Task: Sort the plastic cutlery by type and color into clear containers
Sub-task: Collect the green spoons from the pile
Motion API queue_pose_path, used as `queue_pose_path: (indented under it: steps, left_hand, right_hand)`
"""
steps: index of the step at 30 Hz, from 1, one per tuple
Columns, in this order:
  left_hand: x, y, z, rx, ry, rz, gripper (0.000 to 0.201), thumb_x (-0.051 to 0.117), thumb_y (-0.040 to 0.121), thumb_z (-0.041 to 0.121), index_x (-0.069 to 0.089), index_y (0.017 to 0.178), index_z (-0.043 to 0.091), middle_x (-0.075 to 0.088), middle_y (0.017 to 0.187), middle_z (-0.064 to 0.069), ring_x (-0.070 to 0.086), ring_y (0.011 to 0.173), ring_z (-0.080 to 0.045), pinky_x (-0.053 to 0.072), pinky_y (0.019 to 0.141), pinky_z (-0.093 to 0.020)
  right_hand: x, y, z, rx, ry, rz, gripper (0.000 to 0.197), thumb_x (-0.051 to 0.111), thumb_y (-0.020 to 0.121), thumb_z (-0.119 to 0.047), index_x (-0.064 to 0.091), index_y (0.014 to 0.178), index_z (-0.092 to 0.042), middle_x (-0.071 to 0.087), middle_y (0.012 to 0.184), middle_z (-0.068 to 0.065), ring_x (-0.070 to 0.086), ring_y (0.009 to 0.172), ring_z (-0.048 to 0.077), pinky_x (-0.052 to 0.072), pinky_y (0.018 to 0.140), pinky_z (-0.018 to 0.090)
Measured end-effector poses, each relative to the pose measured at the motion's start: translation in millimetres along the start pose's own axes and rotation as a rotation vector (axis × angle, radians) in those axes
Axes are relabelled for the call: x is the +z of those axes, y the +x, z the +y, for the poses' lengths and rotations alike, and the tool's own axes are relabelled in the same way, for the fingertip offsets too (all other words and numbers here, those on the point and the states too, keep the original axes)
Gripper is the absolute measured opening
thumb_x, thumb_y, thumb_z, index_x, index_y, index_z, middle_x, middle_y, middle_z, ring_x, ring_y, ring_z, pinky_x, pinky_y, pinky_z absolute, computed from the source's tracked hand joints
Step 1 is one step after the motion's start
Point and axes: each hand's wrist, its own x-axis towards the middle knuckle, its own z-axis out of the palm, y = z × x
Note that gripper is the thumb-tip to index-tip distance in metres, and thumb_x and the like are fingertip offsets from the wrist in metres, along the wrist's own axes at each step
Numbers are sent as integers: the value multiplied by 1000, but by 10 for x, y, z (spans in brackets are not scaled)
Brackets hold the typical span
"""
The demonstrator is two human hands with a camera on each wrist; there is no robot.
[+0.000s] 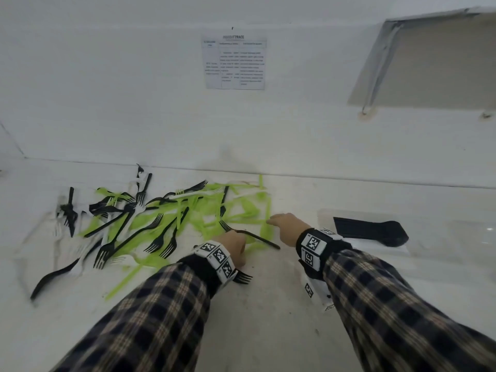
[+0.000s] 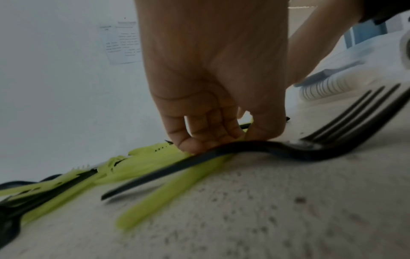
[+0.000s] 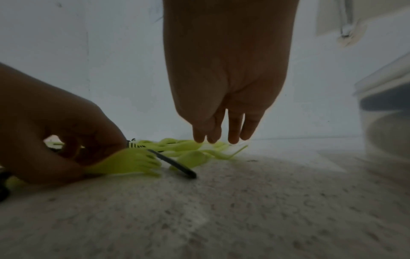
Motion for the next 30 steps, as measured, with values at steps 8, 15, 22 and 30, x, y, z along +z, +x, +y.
queue_pose_path:
  steps: [8, 15, 22, 30]
  left_hand:
    - [-58, 91, -237, 116, -72, 98, 26, 47, 88, 13, 66, 105, 15, 61, 112, -4, 59, 102, -24, 50, 81, -31]
    - [16, 189, -385, 77, 72, 163, 35, 43, 96, 25, 49, 128, 14, 48, 131, -4, 42, 124, -22, 39, 96, -35]
    - [7, 195, -484, 82, -16, 189, 33, 50, 88, 33, 53, 118, 19, 50, 123, 0, 49, 114, -19, 39, 95, -32]
    - [-6, 200, -757, 143, 33, 81, 31, 52, 86, 10, 54, 116, 19, 46, 127, -2, 51, 114, -22, 38, 94, -30]
  right_hand:
    - [-5, 72, -142, -1, -102, 75, 54, 38, 88, 7, 52, 130, -24, 50, 131, 2, 46, 121, 22, 39, 94, 31]
    - [30, 116, -176, 16, -150, 82, 51, 40, 91, 1, 44, 133, -27, 48, 129, 4, 50, 116, 24, 42, 80, 32]
    - [57, 134, -145, -133, -388, 147, 34, 44, 96, -12, 51, 127, -26, 40, 132, 2, 40, 120, 22, 35, 87, 31]
    - [35, 170, -223, -19, 111, 467, 27, 42, 99, -24, 61, 108, -7, 56, 116, 6, 46, 108, 25, 30, 86, 32]
